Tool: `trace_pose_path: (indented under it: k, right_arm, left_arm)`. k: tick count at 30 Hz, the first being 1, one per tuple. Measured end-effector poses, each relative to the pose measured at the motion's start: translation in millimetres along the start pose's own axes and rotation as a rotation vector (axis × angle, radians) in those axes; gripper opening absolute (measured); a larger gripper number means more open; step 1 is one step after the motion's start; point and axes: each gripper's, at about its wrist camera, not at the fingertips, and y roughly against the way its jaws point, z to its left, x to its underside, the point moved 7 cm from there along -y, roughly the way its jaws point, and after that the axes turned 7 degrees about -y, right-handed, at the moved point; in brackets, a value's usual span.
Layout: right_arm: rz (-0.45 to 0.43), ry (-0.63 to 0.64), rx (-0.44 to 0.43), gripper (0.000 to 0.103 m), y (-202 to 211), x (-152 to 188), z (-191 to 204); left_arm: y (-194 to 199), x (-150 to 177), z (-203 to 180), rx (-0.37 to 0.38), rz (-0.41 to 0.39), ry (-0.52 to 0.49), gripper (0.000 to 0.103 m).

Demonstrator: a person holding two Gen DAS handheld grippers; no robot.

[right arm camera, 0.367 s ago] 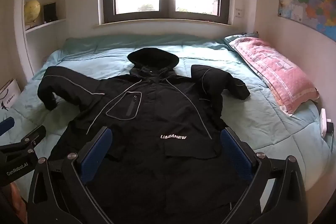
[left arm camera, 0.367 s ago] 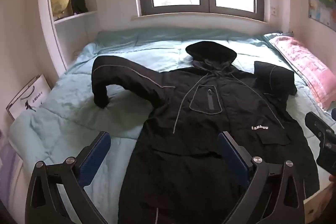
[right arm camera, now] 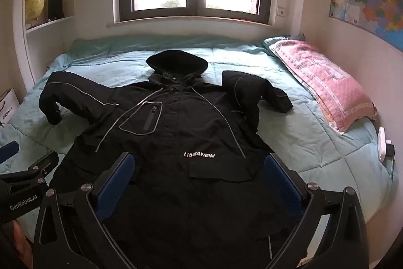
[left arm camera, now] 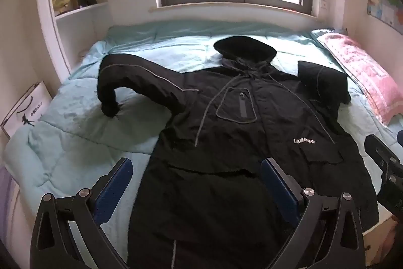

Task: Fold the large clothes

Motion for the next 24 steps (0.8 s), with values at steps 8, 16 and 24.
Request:
trace_pose_path:
  k: [8,16,24]
  right_arm:
    - [0.046,0.009,0.017,0.103,-16.7,8.6,29.7]
    - [0.055,0.046,0.021,0.103,-22.4,12.9,41.7]
    - [0.071,0.045,0.019,0.103,-24.9,15.8,42.3]
  left_arm:
    - [-8.5,2.5,-6.9,0.001,0.023,-0.016,0.101]
    - [-19.4,6.4,-7.0,0.012,0.052,-0.009,0.101]
    - [-21.2,10.4,-5.4,0.020,0.058,-0.007,0.101]
